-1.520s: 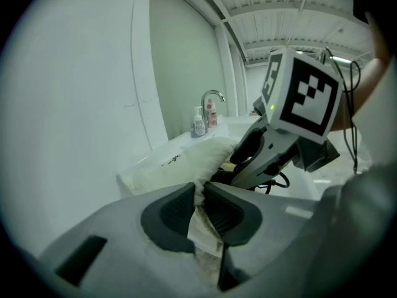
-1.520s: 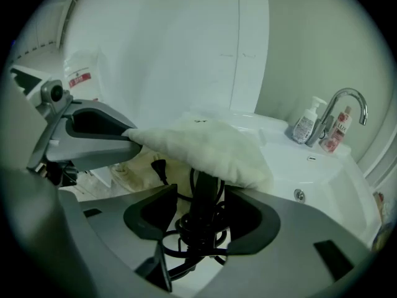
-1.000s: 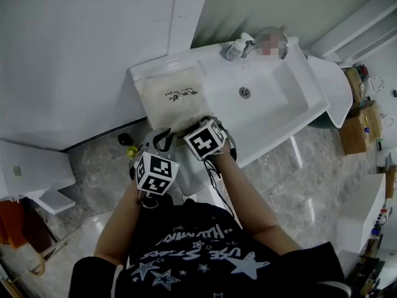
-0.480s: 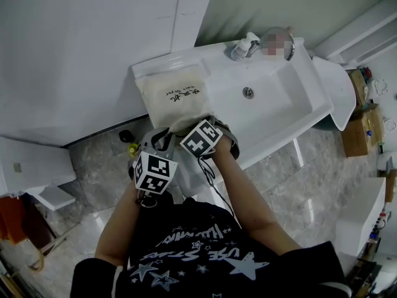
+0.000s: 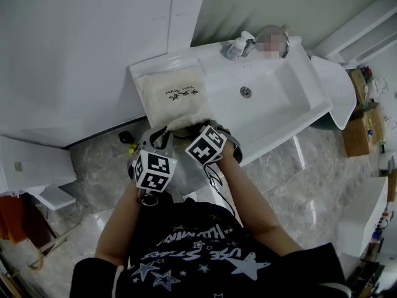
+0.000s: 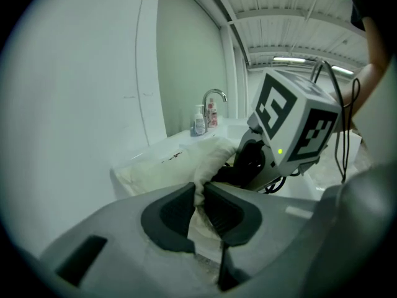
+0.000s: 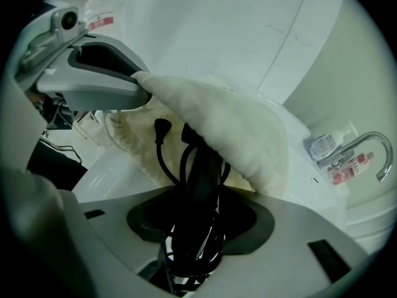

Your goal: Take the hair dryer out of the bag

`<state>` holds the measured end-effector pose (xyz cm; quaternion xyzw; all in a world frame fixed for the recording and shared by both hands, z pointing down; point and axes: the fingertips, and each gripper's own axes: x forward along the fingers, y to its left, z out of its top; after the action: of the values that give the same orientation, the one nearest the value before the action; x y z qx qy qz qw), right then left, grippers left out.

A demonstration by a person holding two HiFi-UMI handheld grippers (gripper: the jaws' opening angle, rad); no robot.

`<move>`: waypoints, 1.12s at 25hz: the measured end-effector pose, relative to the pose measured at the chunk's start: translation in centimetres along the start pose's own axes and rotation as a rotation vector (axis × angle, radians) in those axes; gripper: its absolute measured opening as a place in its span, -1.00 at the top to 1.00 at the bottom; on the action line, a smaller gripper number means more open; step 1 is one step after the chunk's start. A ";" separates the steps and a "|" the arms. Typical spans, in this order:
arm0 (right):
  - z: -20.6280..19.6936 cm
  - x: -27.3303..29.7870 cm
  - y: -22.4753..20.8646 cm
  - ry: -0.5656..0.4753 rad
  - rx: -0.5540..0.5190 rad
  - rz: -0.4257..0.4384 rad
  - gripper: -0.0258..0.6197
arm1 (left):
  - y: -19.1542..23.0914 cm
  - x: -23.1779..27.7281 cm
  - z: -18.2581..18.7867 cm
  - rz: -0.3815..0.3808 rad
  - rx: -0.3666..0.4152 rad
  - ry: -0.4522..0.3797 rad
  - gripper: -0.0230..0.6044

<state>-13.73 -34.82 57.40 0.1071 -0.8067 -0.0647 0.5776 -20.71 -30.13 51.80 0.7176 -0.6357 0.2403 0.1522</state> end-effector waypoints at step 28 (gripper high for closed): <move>-9.9 -10.1 4.5 -0.208 -0.132 0.163 0.34 | -5.5 -2.3 1.6 0.162 -0.022 0.043 0.75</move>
<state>-1.68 -27.76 52.37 -0.0044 -0.8622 -0.0811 0.5000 -15.23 -28.22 49.68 0.6569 -0.6907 0.2602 0.1539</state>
